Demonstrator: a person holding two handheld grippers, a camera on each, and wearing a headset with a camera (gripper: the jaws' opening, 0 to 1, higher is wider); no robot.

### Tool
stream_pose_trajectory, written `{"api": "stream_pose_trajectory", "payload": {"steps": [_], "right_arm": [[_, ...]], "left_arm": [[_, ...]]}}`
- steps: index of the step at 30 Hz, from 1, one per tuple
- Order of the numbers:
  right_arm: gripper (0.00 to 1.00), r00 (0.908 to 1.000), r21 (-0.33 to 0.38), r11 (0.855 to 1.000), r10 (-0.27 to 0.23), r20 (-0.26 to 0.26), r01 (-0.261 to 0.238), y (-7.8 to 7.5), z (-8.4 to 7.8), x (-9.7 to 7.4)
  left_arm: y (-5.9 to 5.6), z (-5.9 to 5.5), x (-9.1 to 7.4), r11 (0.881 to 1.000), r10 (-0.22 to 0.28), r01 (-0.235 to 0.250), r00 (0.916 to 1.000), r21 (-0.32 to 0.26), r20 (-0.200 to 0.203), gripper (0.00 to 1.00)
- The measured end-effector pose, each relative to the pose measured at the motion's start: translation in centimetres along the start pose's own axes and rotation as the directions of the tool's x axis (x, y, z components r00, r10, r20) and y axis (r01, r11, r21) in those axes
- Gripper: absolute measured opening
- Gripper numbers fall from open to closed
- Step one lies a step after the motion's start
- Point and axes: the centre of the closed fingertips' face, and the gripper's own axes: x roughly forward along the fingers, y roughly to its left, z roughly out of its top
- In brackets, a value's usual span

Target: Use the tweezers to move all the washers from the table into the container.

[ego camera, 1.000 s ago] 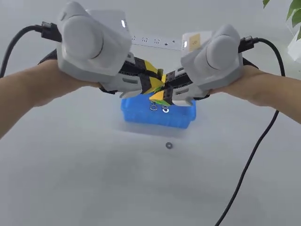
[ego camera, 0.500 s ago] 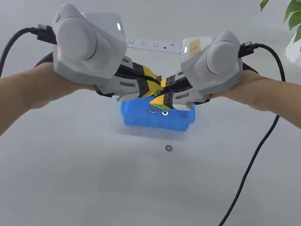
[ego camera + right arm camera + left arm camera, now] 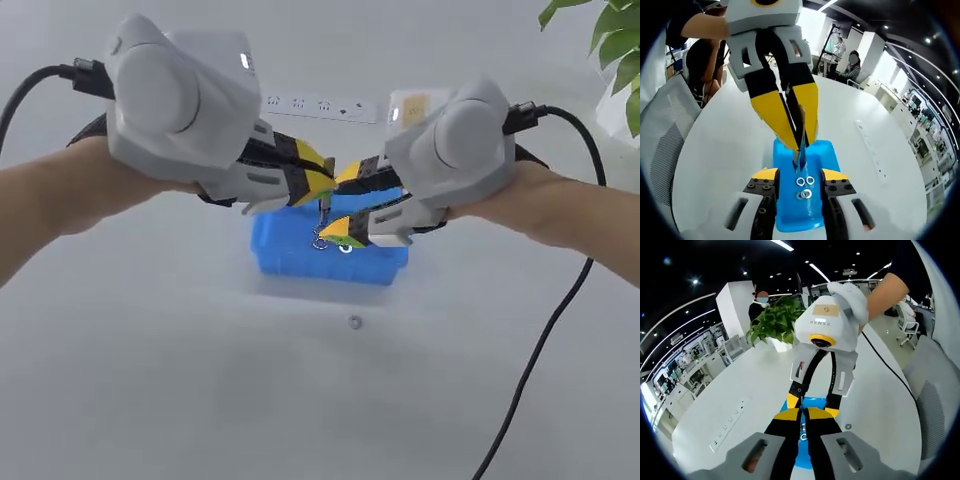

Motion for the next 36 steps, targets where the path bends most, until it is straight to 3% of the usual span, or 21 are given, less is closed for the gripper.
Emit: {"api": "stream_pose_trajectory", "payload": {"steps": [4, 9, 14, 18, 25, 29, 36], "right_arm": [[0.46, 0.9993, 0.081, 0.996, -0.024, 0.029, 0.021, 0.0, -0.4, -1.0], [0.64, 0.9996, 0.101, 0.995, -0.015, 0.023, 0.012, 1.1, -1.5, -2.1], [0.66, 0.9980, 0.125, 0.992, -0.038, 0.051, 0.031, 2.0, -2.0, -3.4], [0.70, 0.9932, 0.139, 0.990, -0.027, 0.114, 0.011, 3.5, -1.8, -4.0], [0.78, 0.9929, 0.182, 0.983, -0.027, 0.116, 0.005, 5.9, -3.9, -5.0], [0.79, 0.9920, 0.214, 0.977, -0.033, 0.122, 0.006, 6.8, -5.0, -5.4], [0.85, 0.9880, 0.265, 0.964, -0.059, 0.143, 0.019, 8.1, -5.8, -6.3]], "left_arm": [[0.0, 0.6, -0.4, 1.000, 0.007, -0.007, 0.9999, 0.000, 0.008, 0.07], [-0.5, 1.2, -0.8, 1.000, 0.004, -0.004, 1.0000, 0.007, 0.007, 0.07], [-1.5, 1.7, -0.9, 1.000, -0.005, 0.004, 1.0000, 0.018, 0.007, 0.07], [-2.5, 1.7, -0.9, 1.000, -0.005, 0.005, 1.0000, 0.002, -0.008, 0.07], [-4.5, 2.2, -0.5, 0.999, -0.029, 0.029, 0.9996, -0.013, -0.004, 0.07], [-5.6, 2.4, -0.5, 0.998, -0.020, 0.021, 0.9996, -0.061, 0.022, 0.07], [-6.9, 0.6, -0.1, 0.997, -0.008, 0.006, 0.9996, -0.075, -0.028, 0.07]]}}
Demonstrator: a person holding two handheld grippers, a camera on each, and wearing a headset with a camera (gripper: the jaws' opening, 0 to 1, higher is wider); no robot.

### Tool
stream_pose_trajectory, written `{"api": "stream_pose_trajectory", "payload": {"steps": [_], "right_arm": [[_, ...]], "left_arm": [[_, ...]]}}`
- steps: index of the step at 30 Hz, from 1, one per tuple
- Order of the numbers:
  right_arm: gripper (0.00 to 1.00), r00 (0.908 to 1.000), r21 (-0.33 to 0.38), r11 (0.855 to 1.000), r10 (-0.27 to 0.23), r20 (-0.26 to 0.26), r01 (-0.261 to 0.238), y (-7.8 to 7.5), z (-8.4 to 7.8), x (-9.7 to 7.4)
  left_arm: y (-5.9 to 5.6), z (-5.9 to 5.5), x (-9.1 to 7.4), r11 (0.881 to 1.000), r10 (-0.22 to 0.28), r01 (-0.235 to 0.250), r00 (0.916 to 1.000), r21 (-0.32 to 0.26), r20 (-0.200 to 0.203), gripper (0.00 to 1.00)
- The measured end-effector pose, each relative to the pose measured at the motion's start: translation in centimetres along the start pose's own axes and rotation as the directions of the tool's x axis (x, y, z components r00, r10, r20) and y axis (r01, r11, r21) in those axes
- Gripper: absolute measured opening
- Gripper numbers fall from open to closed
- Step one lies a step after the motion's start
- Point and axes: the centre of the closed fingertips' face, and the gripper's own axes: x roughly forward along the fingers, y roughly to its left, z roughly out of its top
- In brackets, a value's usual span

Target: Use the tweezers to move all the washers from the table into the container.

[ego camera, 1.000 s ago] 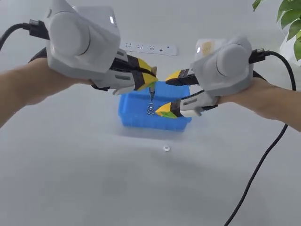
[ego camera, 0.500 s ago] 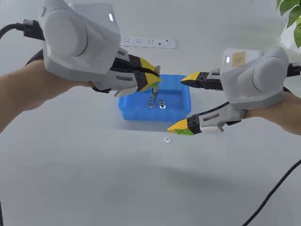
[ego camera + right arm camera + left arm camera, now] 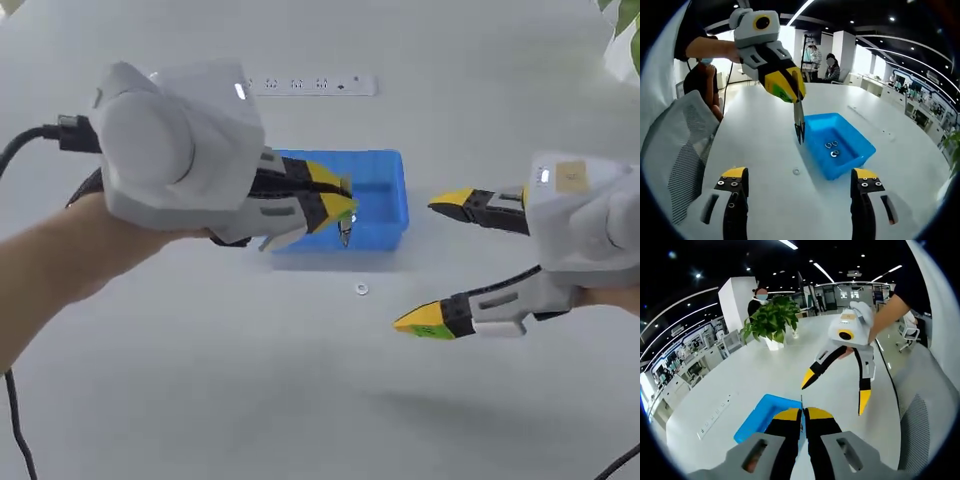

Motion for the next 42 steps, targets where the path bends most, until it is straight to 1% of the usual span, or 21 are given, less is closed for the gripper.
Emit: {"api": "stream_pose_trajectory", "payload": {"steps": [4, 8, 11, 13, 14, 15, 17, 20, 23, 25, 28, 30, 35, 39, 42], "right_arm": [[0.87, 0.9999, 0.010, 1.000, 0.011, 0.005, -0.011, 0.7, -0.6, -0.2], [0.88, 0.9995, 0.009, 1.000, 0.030, 0.004, -0.030, 1.5, -0.9, -0.6], [0.88, 0.9992, 0.028, 0.999, 0.038, 0.007, -0.038, 2.1, -1.4, -0.7], [0.88, 0.9993, 0.037, 0.999, 0.038, 0.002, -0.038, 2.3, -1.9, -0.9], [0.88, 0.9993, 0.046, 0.998, 0.038, 0.001, -0.038, 2.4, -2.1, -1.0], [0.88, 0.9993, 0.051, 0.998, 0.038, 0.001, -0.038, 2.5, -2.3, -1.1], [0.88, 0.9997, 0.063, 0.998, 0.024, -0.003, -0.024, 2.3, -2.8, -1.3], [0.88, 0.9999, 0.102, 0.995, 0.013, 0.007, -0.014, 2.5, -3.2, -1.6], [0.88, 0.9999, 0.112, 0.994, 0.010, 0.004, -0.011, 2.9, -3.7, -1.9], [0.88, 0.9998, 0.131, 0.991, 0.011, 0.015, -0.013, 3.1, -3.7, -2.0], [0.87, 0.9997, 0.141, 0.990, 0.008, 0.022, -0.011, 3.4, -3.7, -2.1], [0.87, 0.9998, 0.144, 0.990, 0.004, 0.018, -0.006, 3.4, -4.1, -2.1], [0.86, 0.9999, 0.171, 0.985, -0.006, 0.015, 0.004, 3.4, -4.8, -2.1], [0.86, 0.9996, 0.194, 0.981, -0.011, 0.027, 0.006, 3.6, -4.8, -2.1], [0.85, 0.9996, 0.202, 0.979, -0.010, 0.026, 0.004, 3.7, -5.1, -2.1]], "left_arm": [[-0.7, -0.8, 0.3, 1.000, -0.004, 0.003, 0.9999, -0.012, -0.010, 0.07], [-1.3, -1.0, 0.5, 1.000, -0.014, 0.014, 0.9999, -0.022, -0.009, 0.07], [-1.8, -1.2, 0.8, 0.999, -0.031, 0.031, 0.9995, -0.022, -0.009, 0.07], [-2.2, -1.7, 1.1, 0.999, -0.045, 0.045, 0.9987, -0.018, -0.022, 0.07], [-2.2, -2.1, 1.2, 0.999, -0.046, 0.046, 0.9981, -0.008, -0.042, 0.07], [-2.3, -2.2, 1.3, 0.999, -0.047, 0.047, 0.9979, -0.007, -0.045, 0.07], [-2.5, -2.0, 1.4, 0.998, -0.054, 0.053, 0.9979, -0.020, -0.035, 0.07], [-2.7, -2.1, 1.7, 0.998, -0.056, 0.056, 0.9978, -0.015, -0.035, 0.07], [-3.0, -1.8, 2.0, 0.998, -0.061, 0.061, 0.9980, -0.005, -0.016, 0.07], [-3.1, -1.7, 2.3, 0.998, -0.066, 0.066, 0.9978, -0.008, -0.010, 0.07], [-3.4, -2.0, 2.7, 0.997, -0.075, 0.075, 0.9971, -0.001, -0.017, 0.07], [-3.5, -2.2, 2.8, 0.996, -0.087, 0.087, 0.9959, -0.001, -0.022, 0.07], [-3.3, -2.3, 3.0, 0.996, -0.084, 0.084, 0.9963, 0.002, -0.022, 0.07], [-3.0, -2.0, 3.2, 0.996, -0.085, 0.085, 0.9963, 0.003, -0.011, 0.07], [-2.9, -2.0, 3.4, 0.996, -0.086, 0.086, 0.9962, 0.009, -0.011, 0.07]]}}
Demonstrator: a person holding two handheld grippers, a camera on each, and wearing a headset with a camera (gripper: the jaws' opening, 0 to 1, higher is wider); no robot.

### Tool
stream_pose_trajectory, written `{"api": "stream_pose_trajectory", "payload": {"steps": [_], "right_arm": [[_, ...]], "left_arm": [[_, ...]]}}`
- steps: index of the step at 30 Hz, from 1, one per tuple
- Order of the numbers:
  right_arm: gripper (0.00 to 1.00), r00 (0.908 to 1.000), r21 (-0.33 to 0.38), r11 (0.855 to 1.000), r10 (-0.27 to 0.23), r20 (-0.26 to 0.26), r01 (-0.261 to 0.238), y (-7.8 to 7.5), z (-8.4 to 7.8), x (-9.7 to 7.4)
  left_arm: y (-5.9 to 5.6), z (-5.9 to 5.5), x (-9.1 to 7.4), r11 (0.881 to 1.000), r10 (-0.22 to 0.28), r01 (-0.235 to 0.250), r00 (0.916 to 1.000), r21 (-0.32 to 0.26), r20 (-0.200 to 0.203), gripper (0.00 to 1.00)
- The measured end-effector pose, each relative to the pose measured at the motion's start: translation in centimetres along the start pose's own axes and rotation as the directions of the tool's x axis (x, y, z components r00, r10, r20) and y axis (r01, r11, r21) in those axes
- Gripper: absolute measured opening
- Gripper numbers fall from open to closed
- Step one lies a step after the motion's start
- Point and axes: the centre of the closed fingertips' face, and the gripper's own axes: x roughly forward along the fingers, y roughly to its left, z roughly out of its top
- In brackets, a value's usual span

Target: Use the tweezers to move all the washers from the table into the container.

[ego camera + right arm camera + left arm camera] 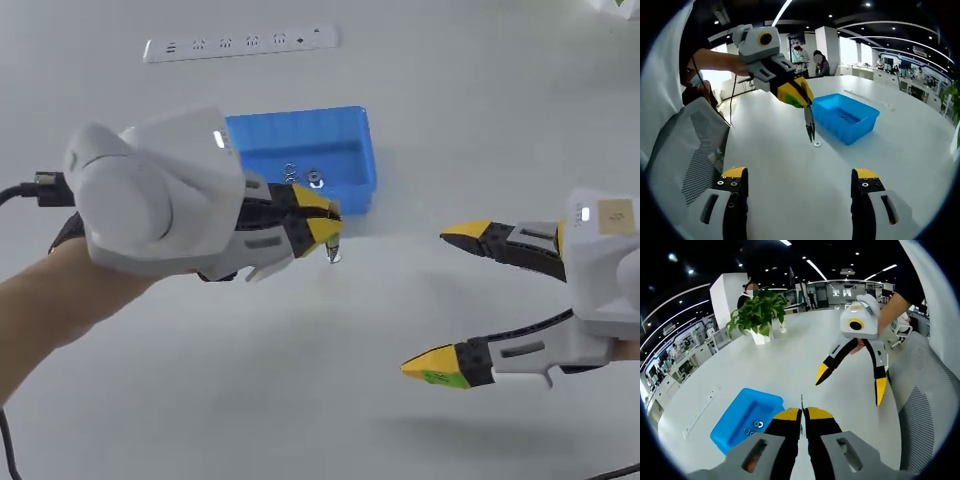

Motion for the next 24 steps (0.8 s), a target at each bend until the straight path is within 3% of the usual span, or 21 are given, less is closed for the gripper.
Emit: {"api": "stream_pose_trajectory", "payload": {"steps": [24], "right_arm": [[0.83, 0.9997, 0.028, 1.000, 0.005, -0.024, -0.005, 0.37, -0.73, -0.03]], "left_arm": [[0.00, -0.78, 0.71, 1.000, -0.014, 0.015, 0.9998, -0.024, 0.017, 0.07]]}}
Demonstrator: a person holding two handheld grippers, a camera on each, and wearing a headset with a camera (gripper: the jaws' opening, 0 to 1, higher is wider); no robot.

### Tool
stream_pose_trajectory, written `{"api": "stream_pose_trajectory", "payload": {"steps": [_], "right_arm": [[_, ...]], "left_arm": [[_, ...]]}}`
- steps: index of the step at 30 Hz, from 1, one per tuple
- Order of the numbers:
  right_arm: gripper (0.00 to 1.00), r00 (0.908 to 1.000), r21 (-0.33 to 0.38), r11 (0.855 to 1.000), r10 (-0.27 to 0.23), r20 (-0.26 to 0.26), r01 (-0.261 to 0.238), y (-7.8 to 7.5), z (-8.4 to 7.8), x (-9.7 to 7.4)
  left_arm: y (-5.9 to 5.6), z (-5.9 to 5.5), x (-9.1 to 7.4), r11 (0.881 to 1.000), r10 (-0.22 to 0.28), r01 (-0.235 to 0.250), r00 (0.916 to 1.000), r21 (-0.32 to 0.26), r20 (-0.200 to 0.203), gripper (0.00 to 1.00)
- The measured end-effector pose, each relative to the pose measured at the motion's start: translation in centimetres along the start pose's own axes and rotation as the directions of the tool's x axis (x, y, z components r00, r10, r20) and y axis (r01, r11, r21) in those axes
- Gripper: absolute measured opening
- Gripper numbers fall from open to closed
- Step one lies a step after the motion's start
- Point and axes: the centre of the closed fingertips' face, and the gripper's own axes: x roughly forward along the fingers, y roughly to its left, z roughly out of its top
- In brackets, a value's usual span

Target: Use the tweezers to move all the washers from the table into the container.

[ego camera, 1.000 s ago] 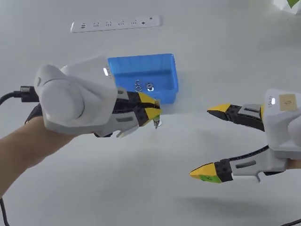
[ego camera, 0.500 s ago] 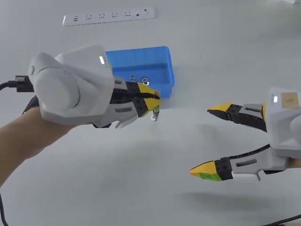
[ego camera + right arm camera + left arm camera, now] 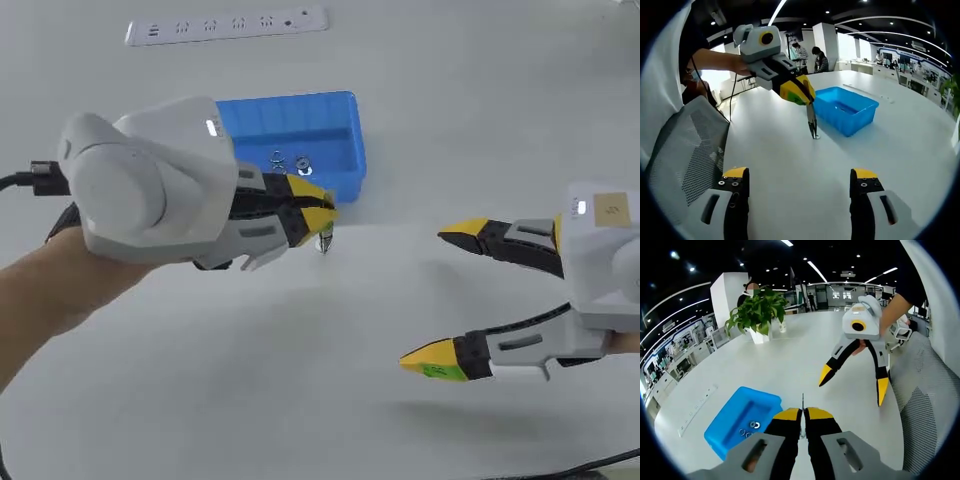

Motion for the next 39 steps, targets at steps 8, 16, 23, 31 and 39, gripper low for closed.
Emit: {"api": "stream_pose_trajectory", "payload": {"steps": [8, 16, 23, 31, 39], "right_arm": [[0.82, 0.9992, -0.031, 0.999, 0.037, 0.012, -0.037, 0.0, 1.3, 1.3], [0.75, 0.9942, -0.054, 0.996, 0.071, 0.081, -0.067, -0.4, 5.0, 3.8], [0.65, 0.9892, -0.102, 0.987, 0.128, 0.072, -0.120, 0.0, 6.4, 6.3], [0.51, 0.9788, -0.119, 0.973, 0.204, 0.023, -0.200, 0.3, 6.1, 7.8], [0.29, 0.9695, -0.146, 0.959, 0.244, -0.025, -0.245, -0.8, 6.2, 7.8]], "left_arm": [[-0.2, -0.2, -0.2, 1.000, -0.021, 0.021, 0.9998, 0.006, 0.001, 0.07], [0.2, -0.5, -0.6, 1.000, -0.011, 0.011, 0.9999, -0.016, -0.005, 0.07], [0.5, -0.4, -0.3, 1.000, -0.013, 0.012, 0.9999, -0.020, -0.006, 0.07], [0.6, -0.3, -0.2, 0.999, -0.019, 0.019, 0.9998, -0.029, -0.003, 0.07], [0.2, -0.3, -0.3, 0.999, -0.046, 0.046, 0.9989, -0.024, -0.006, 0.07]]}}
